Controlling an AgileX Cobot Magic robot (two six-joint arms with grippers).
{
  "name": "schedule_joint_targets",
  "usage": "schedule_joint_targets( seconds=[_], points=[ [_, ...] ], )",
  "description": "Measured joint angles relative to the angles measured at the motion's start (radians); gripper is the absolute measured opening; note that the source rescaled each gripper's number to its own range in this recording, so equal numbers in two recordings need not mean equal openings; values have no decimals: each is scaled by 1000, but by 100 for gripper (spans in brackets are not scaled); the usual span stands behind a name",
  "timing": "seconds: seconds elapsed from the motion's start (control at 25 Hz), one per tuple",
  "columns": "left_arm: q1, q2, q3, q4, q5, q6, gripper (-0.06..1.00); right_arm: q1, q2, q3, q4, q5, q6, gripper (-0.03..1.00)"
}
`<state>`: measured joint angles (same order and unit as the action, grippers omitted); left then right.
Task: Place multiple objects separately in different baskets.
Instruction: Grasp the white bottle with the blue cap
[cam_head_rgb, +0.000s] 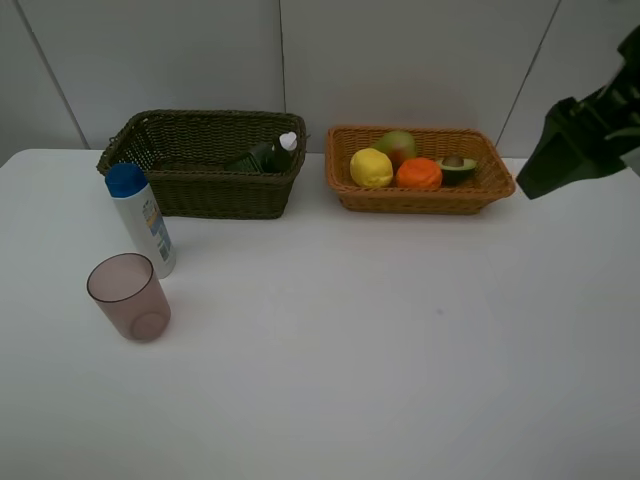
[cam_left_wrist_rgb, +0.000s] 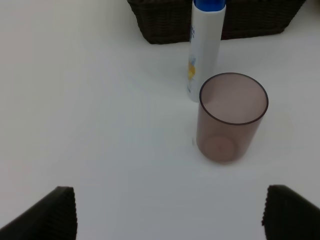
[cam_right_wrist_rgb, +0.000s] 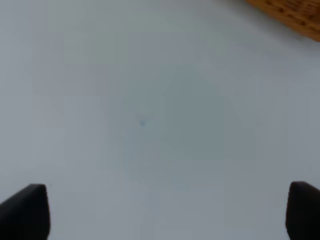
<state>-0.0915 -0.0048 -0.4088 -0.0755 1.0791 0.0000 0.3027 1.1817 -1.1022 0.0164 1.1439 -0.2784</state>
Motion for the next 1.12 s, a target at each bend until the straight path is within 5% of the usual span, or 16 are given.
schedule_joint_targets(
  seconds=[0.88, 1.12],
  points=[
    [0, 0, 0, 0, 0, 0, 100, 1, -815, 559, 33, -62, 129, 100],
    [0, 0, 0, 0, 0, 0, 100, 1, -974, 576, 42, -87, 129, 100]
  ],
)
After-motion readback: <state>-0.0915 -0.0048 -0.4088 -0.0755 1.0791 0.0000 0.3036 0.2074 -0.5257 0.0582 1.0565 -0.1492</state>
